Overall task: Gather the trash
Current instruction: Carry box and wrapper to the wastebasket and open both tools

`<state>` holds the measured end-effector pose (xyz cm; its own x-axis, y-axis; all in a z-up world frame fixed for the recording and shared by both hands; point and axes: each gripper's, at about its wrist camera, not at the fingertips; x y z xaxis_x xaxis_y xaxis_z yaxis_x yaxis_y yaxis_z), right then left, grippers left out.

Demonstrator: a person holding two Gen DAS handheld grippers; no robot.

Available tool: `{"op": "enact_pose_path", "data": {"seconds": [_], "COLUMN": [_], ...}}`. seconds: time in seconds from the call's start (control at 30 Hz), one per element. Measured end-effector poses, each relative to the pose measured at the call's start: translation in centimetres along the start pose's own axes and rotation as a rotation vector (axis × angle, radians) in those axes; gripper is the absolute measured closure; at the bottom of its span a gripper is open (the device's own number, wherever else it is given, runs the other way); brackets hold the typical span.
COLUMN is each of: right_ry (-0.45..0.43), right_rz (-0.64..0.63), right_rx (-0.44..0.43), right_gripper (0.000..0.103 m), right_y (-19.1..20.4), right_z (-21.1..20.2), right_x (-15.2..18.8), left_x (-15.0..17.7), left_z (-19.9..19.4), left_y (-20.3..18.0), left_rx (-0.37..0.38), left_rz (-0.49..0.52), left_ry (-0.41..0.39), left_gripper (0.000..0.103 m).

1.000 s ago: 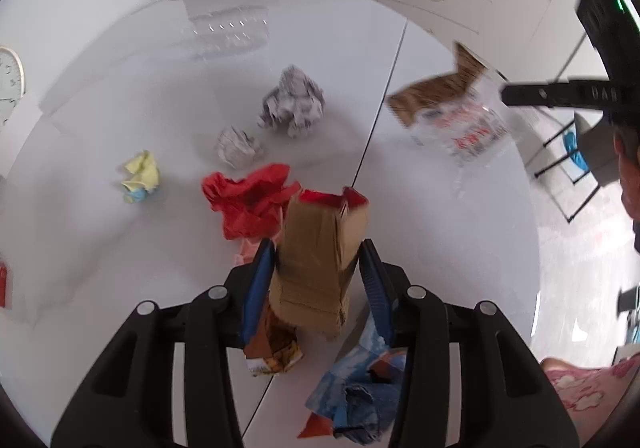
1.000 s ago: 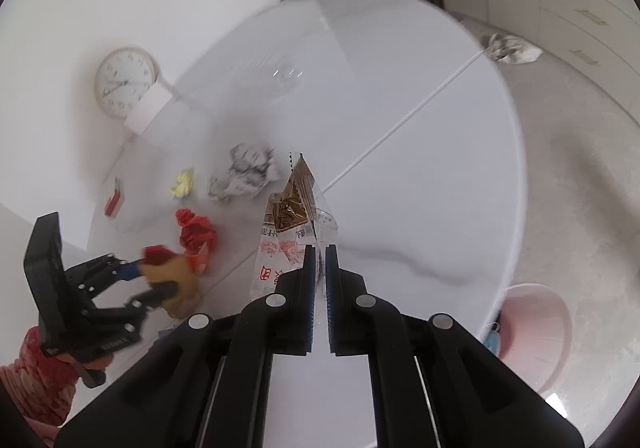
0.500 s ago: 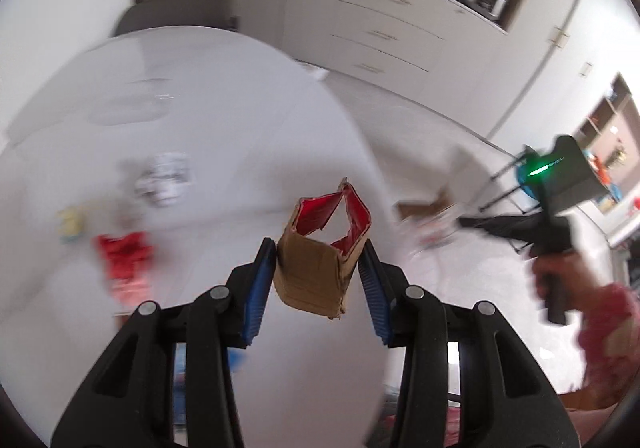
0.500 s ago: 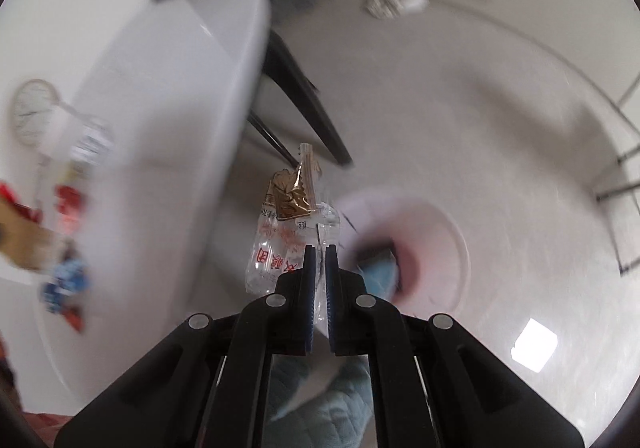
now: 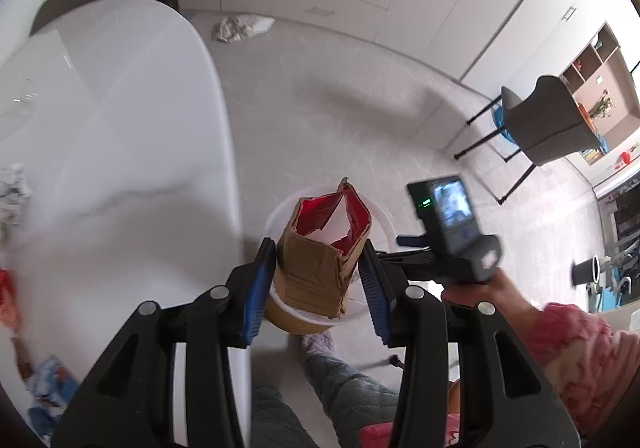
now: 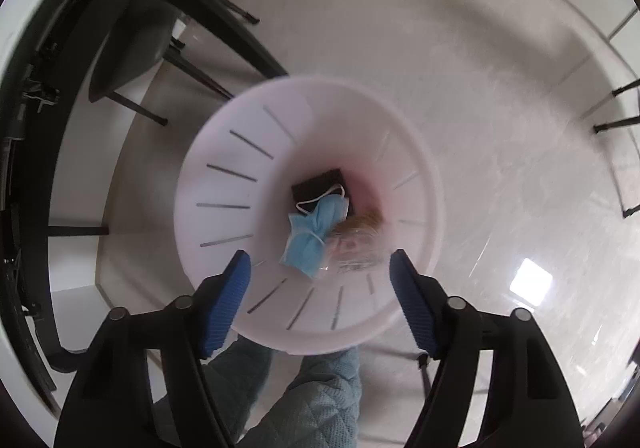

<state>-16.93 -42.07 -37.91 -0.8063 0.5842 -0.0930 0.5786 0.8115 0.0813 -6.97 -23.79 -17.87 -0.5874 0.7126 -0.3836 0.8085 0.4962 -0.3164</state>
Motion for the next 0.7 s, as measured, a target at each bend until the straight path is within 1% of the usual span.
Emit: {"op": "enact_pose_path", "data": {"seconds": [0.13,0.23,0.33,0.4,0.43,0.57,0.63,0.7], "right_ry": [-0.075,-0.14,-0.174,-0.185,-0.19,-0.198,-0.197,-0.203], "right_rz": [-0.006,-0.006,0.003,0.008,0.01,0.017,0.02,0.016], "right_rx": [0.017,0.041,0.05,0.053,0.055,0.057,0.058,0.059], "right_gripper": [0.017,0.011,0.01,0.01,0.01,0.01,0.01,0.01], "right_y": [-2.0,-3.0,-4.1,-4.7,-4.8,-5.2,-5.2,-5.1], "right_z": [-4.4,-7.4,-9.2,-9.7,-9.8,-10.2,-10.3,-10.7], "right_x": [0.3,0.7,0.8,0.6,0.5,0.3,0.1,0.0], "left_x": [-0.3,-0.2,0.2,0.4,0.5,0.7,1.3,1.0], "left_z": [3.9,7.0,10.0,12.0,12.7,13.7,12.7,11.9], "left_y": [-0.7,-1.0,-1.1,-1.2,-1.2,-1.2,-0.8,-0.6], "left_rx": [-0.003,0.002,0.012,0.017,0.013,0.013,0.017,0.017], "left_rz": [-0.01,-0.011,-0.016,-0.019,-0.02,-0.028,-0.034,-0.041], "left_ry": [0.055,0.103,0.165,0.202,0.217,0.236,0.228,0.215], "left_gripper": [0.061,0.06,0.05,0.042,0.039,0.031,0.03,0.024]}}
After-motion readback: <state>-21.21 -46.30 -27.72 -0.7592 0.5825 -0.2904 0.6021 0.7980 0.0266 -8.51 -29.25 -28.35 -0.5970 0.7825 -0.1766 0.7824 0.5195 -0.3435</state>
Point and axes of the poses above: each gripper's, at about its wrist camera, not at the fingertips, and z roughly the way its jaws point, y to its left, x to its underside, and after that the axes turned 7 degrees about x, right-handed
